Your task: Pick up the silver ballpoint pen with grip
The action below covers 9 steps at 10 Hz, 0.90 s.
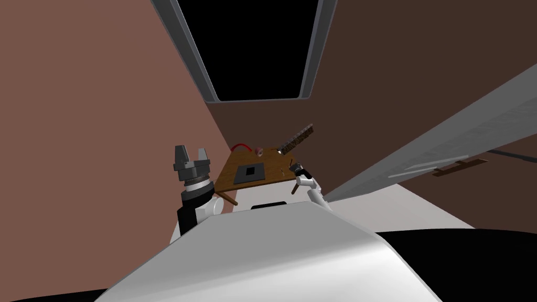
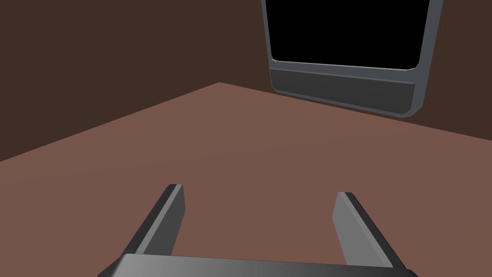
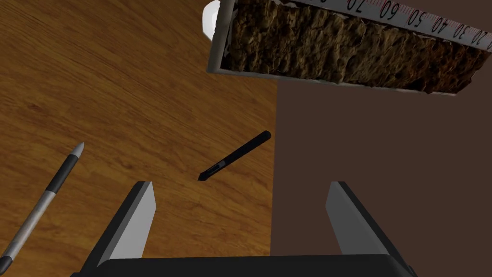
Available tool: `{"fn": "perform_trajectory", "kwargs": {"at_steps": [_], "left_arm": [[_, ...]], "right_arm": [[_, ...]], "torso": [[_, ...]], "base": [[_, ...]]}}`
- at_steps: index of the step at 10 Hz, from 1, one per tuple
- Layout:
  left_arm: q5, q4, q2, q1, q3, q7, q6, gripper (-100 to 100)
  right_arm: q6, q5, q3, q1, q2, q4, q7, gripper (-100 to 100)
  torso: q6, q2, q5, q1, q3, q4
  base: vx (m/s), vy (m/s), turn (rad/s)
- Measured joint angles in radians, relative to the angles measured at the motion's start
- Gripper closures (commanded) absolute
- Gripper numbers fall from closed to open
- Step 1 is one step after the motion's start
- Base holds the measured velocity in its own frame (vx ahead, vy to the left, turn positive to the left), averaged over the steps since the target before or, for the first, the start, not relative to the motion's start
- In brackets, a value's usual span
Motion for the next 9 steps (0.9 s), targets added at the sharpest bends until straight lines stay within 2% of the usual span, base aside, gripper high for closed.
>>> {"fn": "perform_trajectory", "kwargs": {"at_steps": [2,5,9], "left_arm": [[0.000,0.000,0.000,0.000,0.000,0.000,0.000,0],[0.000,0.000,0.000,0.000,0.000,0.000,0.000,0],[0.000,0.000,0.000,0.000,0.000,0.000,0.000,0]], "right_arm": [[0.030,-0.027,-0.004,-0.044,-0.010,0.076,-0.033,-100],[0.102,-0.056,-0.018,-0.086,-0.010,0.149,-0.082,-100],[0.171,-0.096,-0.027,-0.138,-0.018,0.246,-0.142,-100]], "torso": [[0.000,0.000,0.000,0.000,0.000,0.000],[0.000,0.000,0.000,0.000,0.000,0.000],[0.000,0.000,0.000,0.000,0.000,0.000]], "base": [[0.035,0.034,0.005],[0.032,0.029,0.004],[0.032,0.033,0.004]]}}
